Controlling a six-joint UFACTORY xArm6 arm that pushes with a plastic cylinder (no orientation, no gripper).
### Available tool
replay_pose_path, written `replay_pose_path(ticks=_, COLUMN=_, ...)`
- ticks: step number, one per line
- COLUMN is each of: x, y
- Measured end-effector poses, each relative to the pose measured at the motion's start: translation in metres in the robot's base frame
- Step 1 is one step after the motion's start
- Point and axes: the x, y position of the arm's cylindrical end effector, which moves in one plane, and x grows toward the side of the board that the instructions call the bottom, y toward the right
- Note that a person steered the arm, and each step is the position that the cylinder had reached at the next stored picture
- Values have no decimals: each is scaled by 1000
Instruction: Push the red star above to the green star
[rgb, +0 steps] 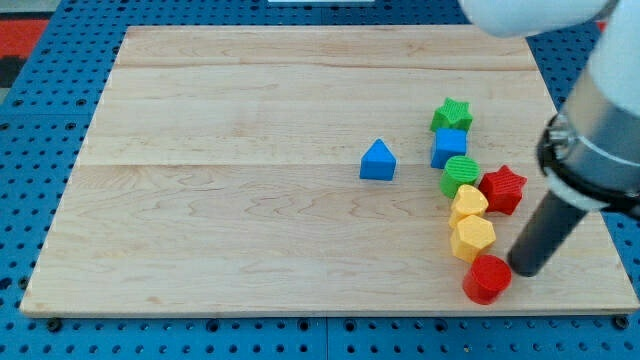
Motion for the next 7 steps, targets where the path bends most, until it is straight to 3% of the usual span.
replay_pose_path(ticks=1, x=5, y=26)
replay_pose_path(ticks=2, x=-34, y=-14)
replay_pose_path(ticks=4, x=-73, y=15)
replay_pose_path(ticks=5, x=-52, y=-9)
replay_pose_path(ticks=6, x=-68, y=-28)
replay_pose_path(ticks=7, x=-112, y=-48)
